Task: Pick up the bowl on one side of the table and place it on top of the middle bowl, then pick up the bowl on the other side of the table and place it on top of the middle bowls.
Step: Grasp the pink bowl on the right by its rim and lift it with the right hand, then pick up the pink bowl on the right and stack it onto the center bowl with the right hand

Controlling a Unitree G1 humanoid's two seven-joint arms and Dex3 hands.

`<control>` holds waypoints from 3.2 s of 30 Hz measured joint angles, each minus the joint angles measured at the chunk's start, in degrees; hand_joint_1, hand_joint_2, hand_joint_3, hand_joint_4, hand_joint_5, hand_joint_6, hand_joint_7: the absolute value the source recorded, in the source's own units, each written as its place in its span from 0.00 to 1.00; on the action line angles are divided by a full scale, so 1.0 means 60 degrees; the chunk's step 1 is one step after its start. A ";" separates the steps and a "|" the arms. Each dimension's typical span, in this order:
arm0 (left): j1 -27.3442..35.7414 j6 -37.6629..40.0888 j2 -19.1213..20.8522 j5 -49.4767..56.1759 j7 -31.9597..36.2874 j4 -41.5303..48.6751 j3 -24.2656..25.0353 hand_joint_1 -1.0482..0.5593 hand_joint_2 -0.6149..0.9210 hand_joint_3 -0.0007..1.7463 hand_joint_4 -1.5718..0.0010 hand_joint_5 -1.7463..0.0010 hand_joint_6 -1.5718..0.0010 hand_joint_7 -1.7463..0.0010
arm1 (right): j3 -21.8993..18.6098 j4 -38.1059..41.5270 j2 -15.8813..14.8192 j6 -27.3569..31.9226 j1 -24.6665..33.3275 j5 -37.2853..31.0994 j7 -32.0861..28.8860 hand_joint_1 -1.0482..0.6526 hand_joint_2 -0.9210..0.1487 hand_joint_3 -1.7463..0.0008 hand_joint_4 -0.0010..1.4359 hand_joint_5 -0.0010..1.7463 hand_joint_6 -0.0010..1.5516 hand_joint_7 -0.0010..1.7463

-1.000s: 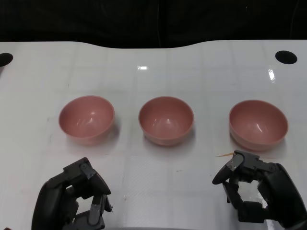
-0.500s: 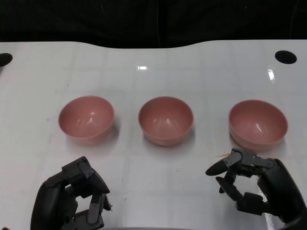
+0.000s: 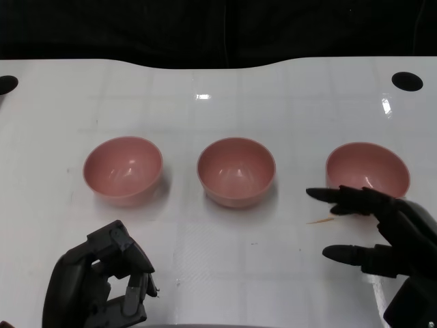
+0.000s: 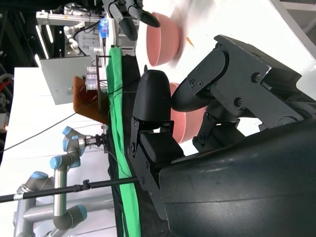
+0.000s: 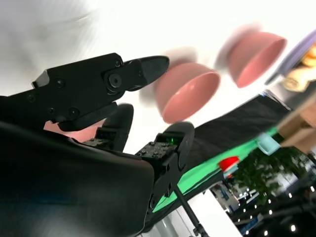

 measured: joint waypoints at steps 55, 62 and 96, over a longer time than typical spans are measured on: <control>0.0078 -0.0090 -0.0111 -0.0021 -0.0159 -0.0258 -0.0131 0.61 0.70 0.75 0.45 0.02 0.47 0.17 | 0.4249 0.7771 -0.0276 0.2899 -0.5706 -0.4699 -0.3956 0.48 0.00 0.96 0.59 0.94 0.70 0.35; 0.0078 -0.0112 -0.0143 0.0006 -0.0159 -0.0270 -0.0131 0.61 0.69 0.76 0.45 0.03 0.48 0.17 | 0.4471 0.8129 -0.0264 0.2298 -0.5877 -0.4699 -0.5558 0.49 0.01 0.89 0.60 1.00 0.40 0.99; 0.0038 -0.0191 -0.0202 0.0233 -0.0150 -0.0225 -0.0106 0.59 0.68 0.75 0.45 0.03 0.48 0.17 | 0.4448 0.4953 0.0646 0.0036 -0.6763 -0.3792 -0.4544 0.49 0.46 0.35 0.65 1.00 0.47 1.00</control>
